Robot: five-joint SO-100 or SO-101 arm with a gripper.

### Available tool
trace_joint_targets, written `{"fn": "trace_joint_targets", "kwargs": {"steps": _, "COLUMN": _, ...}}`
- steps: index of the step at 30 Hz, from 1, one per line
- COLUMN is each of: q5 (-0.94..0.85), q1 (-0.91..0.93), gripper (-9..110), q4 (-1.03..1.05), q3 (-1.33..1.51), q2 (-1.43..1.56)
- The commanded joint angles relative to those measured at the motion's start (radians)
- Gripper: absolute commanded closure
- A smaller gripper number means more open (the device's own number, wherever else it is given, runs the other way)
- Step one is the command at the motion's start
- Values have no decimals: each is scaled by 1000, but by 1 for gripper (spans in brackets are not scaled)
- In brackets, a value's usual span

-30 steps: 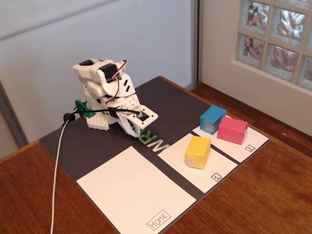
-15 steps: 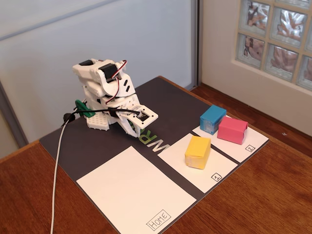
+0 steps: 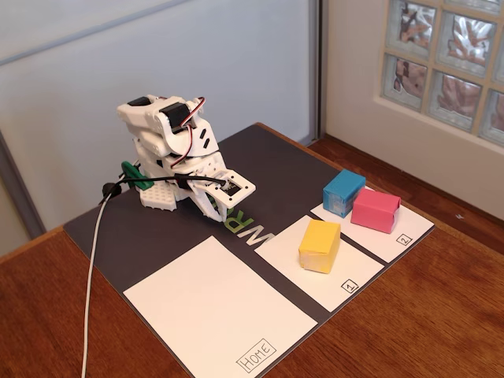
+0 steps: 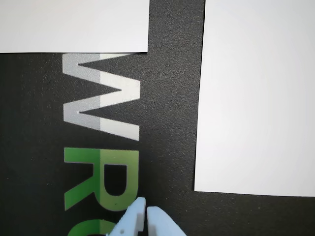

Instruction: Move box red to zone 2

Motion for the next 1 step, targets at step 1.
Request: {"fn": "trace_joint_targets", "kwargs": {"steps": 1, "q5": -15, "q1": -6, "gripper": 102, "q4": 55, "q3": -5, "q2": 51}}
